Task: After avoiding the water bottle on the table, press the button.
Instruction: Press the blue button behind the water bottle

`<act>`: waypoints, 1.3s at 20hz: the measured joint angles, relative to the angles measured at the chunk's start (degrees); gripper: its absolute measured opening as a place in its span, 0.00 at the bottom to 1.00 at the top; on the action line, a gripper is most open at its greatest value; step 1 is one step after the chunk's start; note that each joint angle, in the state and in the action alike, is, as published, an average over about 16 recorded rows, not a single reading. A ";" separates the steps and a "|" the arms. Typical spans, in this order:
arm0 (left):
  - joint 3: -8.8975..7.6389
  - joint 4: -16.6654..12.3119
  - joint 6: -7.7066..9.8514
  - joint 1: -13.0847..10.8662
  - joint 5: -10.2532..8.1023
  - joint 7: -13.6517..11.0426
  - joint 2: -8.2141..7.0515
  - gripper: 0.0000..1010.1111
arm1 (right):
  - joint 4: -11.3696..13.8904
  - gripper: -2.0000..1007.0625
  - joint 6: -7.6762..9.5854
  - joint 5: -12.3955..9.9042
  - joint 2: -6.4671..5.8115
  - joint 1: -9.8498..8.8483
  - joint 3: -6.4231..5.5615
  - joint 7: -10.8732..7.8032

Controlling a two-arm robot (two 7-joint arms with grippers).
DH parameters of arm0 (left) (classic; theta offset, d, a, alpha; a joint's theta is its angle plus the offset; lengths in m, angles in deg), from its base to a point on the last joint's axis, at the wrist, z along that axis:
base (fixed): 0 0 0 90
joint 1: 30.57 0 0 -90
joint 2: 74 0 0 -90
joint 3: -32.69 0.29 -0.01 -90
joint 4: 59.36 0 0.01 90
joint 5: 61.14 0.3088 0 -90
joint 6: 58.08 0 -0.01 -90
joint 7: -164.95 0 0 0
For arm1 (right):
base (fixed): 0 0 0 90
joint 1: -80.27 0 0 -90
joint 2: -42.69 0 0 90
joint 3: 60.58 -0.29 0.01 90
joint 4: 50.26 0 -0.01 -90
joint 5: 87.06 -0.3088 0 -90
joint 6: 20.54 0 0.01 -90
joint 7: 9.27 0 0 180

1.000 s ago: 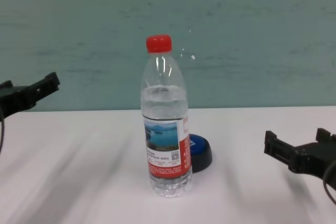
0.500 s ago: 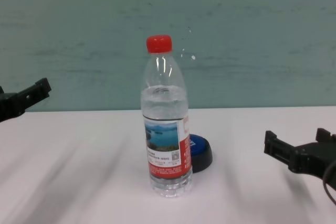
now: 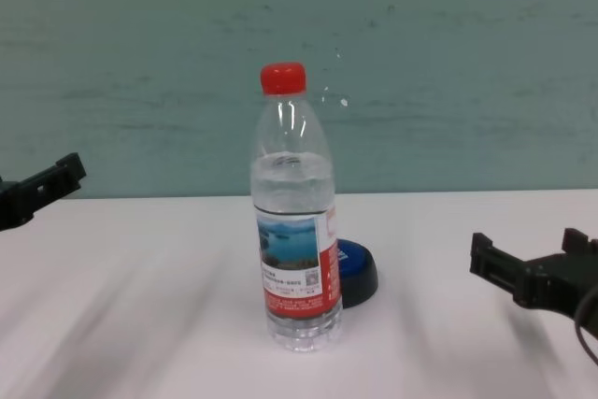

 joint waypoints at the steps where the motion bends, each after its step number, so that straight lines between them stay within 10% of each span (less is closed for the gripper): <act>1: -0.01 -0.34 -0.08 -0.42 -0.10 -0.13 -0.17 1.00 | 0.00 1.00 0.00 0.00 0.00 0.00 0.00 0.00; 26: 3.48 -6.96 -6.07 -9.69 1.62 -1.46 -1.14 1.00 | 0.00 1.00 0.00 0.00 0.00 0.00 0.00 0.00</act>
